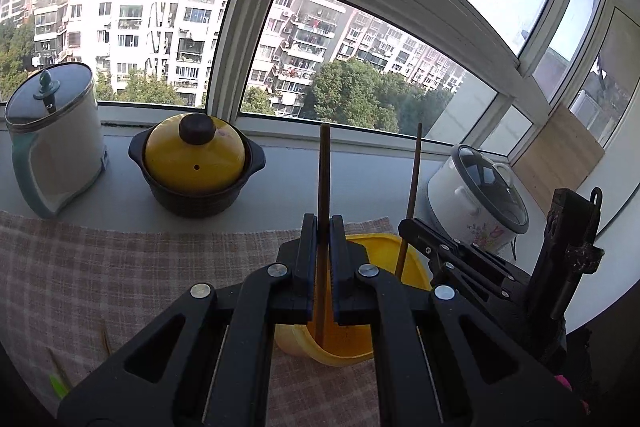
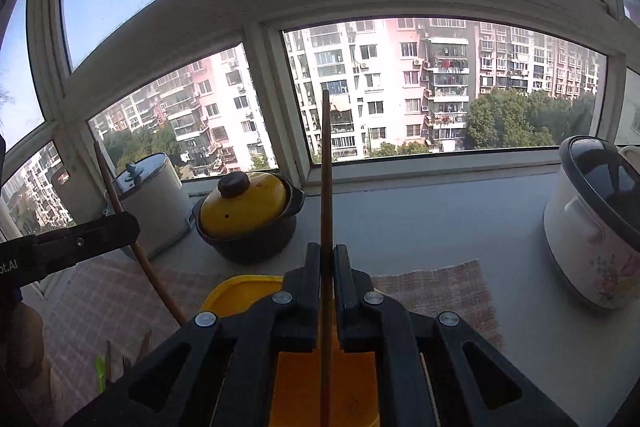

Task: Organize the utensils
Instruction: 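Lift the chopsticks with both grippers and carry them over the yellow container, then open both grippers to drop the chopsticks into the yellow container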

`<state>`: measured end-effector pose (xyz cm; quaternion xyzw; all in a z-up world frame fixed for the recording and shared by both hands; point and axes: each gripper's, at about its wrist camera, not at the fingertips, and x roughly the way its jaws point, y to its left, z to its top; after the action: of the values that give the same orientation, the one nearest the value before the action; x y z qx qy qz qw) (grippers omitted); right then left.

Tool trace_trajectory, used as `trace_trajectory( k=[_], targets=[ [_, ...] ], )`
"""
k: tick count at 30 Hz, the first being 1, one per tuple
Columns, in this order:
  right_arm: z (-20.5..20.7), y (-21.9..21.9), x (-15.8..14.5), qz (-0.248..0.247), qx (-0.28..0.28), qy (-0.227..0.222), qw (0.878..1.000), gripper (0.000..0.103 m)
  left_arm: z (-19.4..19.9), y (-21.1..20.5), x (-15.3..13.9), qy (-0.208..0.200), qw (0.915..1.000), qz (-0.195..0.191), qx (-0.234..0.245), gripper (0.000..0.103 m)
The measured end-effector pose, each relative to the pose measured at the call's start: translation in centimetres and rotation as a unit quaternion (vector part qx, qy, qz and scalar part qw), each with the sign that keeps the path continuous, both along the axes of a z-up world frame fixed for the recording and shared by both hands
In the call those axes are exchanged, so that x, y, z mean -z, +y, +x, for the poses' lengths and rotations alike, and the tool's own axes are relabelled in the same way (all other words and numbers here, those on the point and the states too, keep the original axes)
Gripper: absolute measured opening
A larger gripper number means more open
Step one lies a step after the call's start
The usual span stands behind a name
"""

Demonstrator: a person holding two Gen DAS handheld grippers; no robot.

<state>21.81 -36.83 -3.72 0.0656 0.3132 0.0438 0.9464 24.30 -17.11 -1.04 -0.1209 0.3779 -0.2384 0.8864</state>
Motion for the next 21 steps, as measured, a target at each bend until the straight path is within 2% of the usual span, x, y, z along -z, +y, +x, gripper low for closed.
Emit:
trace_trajectory(
  k=[5,11,13,15,17,19,21],
  targets=[
    [-0.4,0.4,1.1,-0.004,-0.002,0.012,1.000,0.004,-0.1,-0.5,1.1,0.014,0.9998,0.008,0.011,0.003],
    [-1.0,0.1,1.5,0.001,0.000,0.020,1.000,0.005,-0.5,-0.6,0.9,0.013,0.9996,0.016,0.020,0.003],
    [-1.3,0.0,1.4,0.000,0.001,0.021,1.000,0.011,-0.7,-0.5,0.8,0.014,0.9995,0.018,0.021,0.003],
    [-1.5,0.1,1.3,-0.003,0.001,0.022,1.000,0.026,-0.8,-0.4,0.8,0.016,0.9994,0.019,0.022,0.003],
    [-1.9,0.2,1.2,-0.008,0.004,0.020,1.000,0.029,-1.1,-0.1,0.7,0.016,0.9994,0.021,0.023,0.005],
    [-2.2,0.2,1.2,-0.007,0.008,0.021,1.000,0.034,-1.5,0.1,0.6,0.013,0.9994,0.022,0.023,0.023],
    [-2.7,0.0,1.1,-0.003,0.012,0.020,1.000,0.046,-1.9,0.5,0.4,0.008,0.9994,0.024,0.023,0.035]
  ],
)
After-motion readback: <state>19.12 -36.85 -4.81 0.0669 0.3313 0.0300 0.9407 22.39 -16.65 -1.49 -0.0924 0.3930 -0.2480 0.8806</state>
